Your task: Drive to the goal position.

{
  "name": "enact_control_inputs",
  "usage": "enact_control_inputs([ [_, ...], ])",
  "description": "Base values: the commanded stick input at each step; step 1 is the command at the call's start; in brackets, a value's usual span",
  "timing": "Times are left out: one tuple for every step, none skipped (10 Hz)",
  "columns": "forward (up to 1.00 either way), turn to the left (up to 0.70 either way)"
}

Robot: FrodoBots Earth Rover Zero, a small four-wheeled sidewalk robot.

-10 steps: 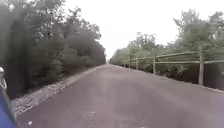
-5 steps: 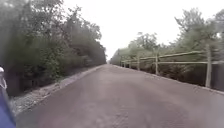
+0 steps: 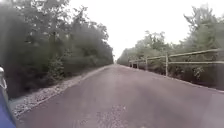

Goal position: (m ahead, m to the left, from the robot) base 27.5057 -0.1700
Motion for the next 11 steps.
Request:
enact_control_inputs([
  [0.7, 0.0],
  [0.7, 0.0],
  [0.7, 0.0],
  [0.7, 0.0],
  [0.7, 0.0],
  [0.7, 0.0],
  [0.7, 0.0],
  [0.7, 0.0],
  [0.7, 0.0],
  [0.7, 0.0],
  [0.7, 0.0],
])
